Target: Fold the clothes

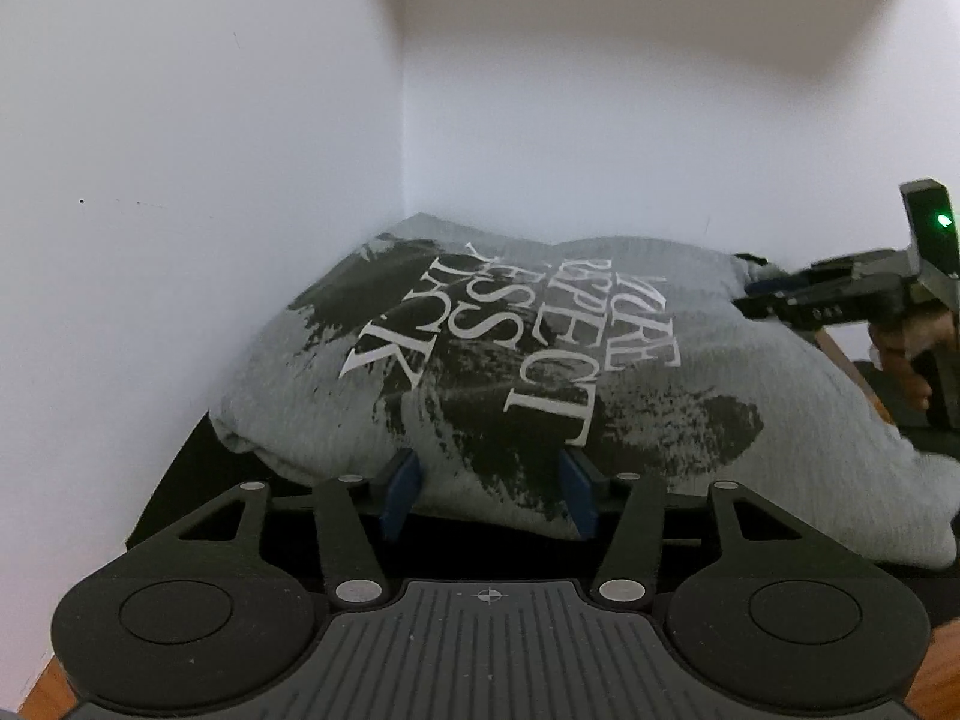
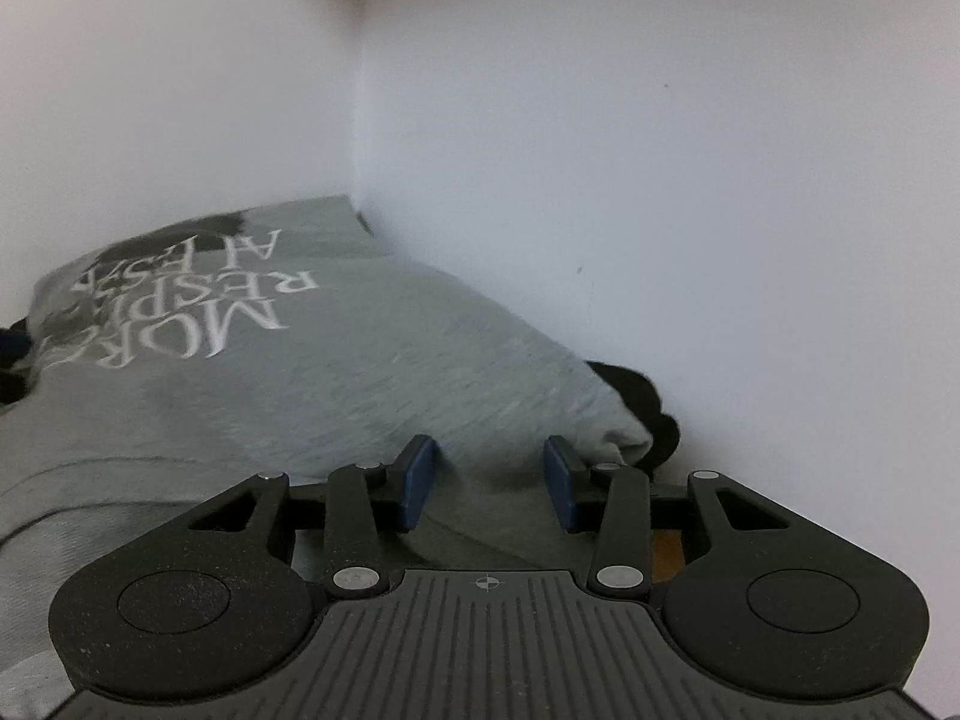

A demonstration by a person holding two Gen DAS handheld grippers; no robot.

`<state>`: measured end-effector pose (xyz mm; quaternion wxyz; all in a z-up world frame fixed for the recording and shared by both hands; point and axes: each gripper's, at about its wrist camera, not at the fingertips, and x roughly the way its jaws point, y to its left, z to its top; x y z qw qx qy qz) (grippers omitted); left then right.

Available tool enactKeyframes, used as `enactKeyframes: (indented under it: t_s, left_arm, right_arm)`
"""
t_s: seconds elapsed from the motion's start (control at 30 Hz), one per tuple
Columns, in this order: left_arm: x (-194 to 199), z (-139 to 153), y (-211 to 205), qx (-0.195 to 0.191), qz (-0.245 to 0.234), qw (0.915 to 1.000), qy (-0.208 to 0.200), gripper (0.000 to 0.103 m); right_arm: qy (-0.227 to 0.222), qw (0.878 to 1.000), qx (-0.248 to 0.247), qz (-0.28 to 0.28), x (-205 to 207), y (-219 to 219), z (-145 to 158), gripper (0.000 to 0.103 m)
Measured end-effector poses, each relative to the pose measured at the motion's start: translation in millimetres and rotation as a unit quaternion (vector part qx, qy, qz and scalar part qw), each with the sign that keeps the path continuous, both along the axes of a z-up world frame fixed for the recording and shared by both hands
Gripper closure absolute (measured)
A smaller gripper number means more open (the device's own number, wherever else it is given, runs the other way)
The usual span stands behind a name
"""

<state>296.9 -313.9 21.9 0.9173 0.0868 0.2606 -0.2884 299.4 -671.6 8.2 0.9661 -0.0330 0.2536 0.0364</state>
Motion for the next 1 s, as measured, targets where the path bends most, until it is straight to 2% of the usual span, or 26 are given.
enactKeyframes:
  t_s: [0.17, 0.27, 0.33, 0.43, 0.63, 0.73, 0.9, 1.0]
  left_arm:
    - [-3.9, 4.6, 2.7, 0.004, -0.001, 0.9999, -0.010, 0.044]
    - [-8.0, 11.5, 4.4, -0.020, -0.013, 0.9991, -0.034, 0.037]
    - [-7.9, 15.1, 2.0, -0.037, -0.022, 0.9984, -0.035, 0.035]
    - [-10.7, 15.9, -2.5, -0.046, -0.038, 0.9978, -0.027, 0.032]
    - [-24.6, 9.7, -22.8, -0.018, -0.068, 0.9974, -0.014, 0.029]
    - [-20.6, -4.3, -38.2, 0.017, -0.087, 0.9960, 0.013, 0.028]
    - [-21.6, -11.4, -27.7, 0.006, -0.086, 0.9959, 0.027, 0.027]
    - [-27.2, -8.5, -22.7, 0.011, -0.077, 0.9965, 0.029, 0.025]
  right_arm:
    - [-0.008, 1.000, 0.000, -0.004, 3.6, -1.6, -2.8, 0.062]
    - [-0.011, 1.000, 0.017, -0.011, -7.4, 5.0, 2.0, 0.061]
    - [-0.018, 0.999, 0.036, -0.007, -21.6, 7.4, 7.8, 0.061]
    - [-0.026, 0.997, 0.063, 0.022, -45.2, 18.4, 17.8, 0.061]
    - [-0.024, 0.991, 0.097, 0.085, -76.9, 67.1, 28.4, 0.061]
    - [-0.015, 0.992, 0.074, 0.097, -90.4, 89.5, 25.7, 0.060]
    - [0.028, 0.993, 0.066, 0.097, -120.1, 91.9, 19.7, 0.052]
    - [0.027, 0.995, 0.045, 0.089, -137.4, 94.5, 23.8, 0.052]
